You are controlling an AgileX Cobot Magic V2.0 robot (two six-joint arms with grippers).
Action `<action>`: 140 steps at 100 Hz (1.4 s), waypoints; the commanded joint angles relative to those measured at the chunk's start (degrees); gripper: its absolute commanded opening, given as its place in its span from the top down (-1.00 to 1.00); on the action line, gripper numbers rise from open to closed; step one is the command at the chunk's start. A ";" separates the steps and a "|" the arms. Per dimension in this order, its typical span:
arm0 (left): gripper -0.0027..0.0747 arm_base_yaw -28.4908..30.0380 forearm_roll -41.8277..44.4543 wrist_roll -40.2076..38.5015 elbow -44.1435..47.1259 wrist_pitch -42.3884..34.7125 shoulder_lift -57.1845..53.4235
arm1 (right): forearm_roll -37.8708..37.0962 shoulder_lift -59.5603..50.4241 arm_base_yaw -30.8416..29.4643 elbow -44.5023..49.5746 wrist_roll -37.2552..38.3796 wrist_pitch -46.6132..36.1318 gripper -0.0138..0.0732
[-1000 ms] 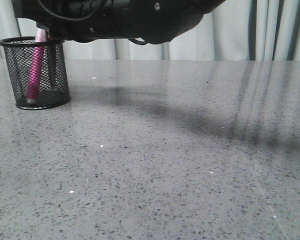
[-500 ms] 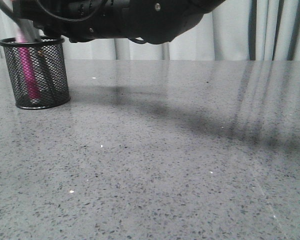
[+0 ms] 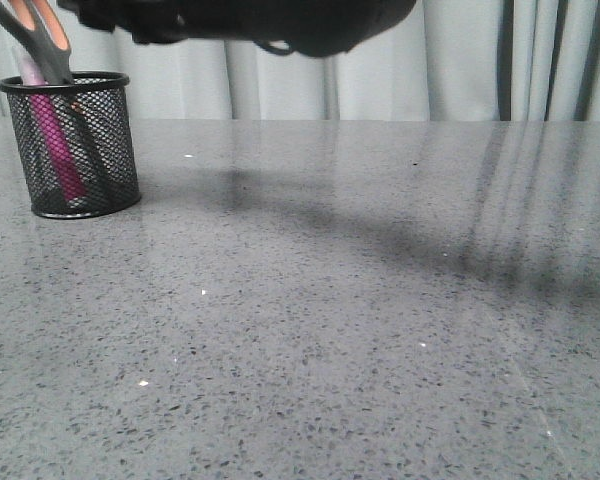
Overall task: Put pen and scissors into bin
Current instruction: 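Lower the scissors blades-first into the cup and open the right gripper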
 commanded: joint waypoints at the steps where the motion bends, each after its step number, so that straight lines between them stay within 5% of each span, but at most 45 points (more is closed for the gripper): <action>1: 0.99 0.20 -1.72 -0.60 -1.62 -0.44 0.14 | -0.23 -5.81 -0.54 -1.38 -0.35 -3.36 0.11; 21: 0.99 0.20 -1.61 -0.60 -1.62 -4.69 0.14 | -0.23 -12.28 -1.55 -1.38 -0.52 6.30 0.86; 36: 0.99 0.20 -1.50 -0.60 -1.62 -7.42 0.14 | -0.28 -18.25 -3.78 -0.67 -5.59 14.78 0.83; 55: 0.99 0.20 -0.23 -0.60 -1.62 -8.42 0.14 | -0.28 -29.06 -9.91 7.36 -6.05 15.30 0.82; 103: 0.99 0.20 -1.13 -0.60 9.92 -12.48 -11.88 | -0.28 -70.14 -25.89 56.41 -6.05 2.15 0.82; 140: 0.99 0.20 -2.23 -0.60 21.31 -15.63 -28.38 | -0.28 -104.89 -27.13 76.02 -6.05 17.96 0.81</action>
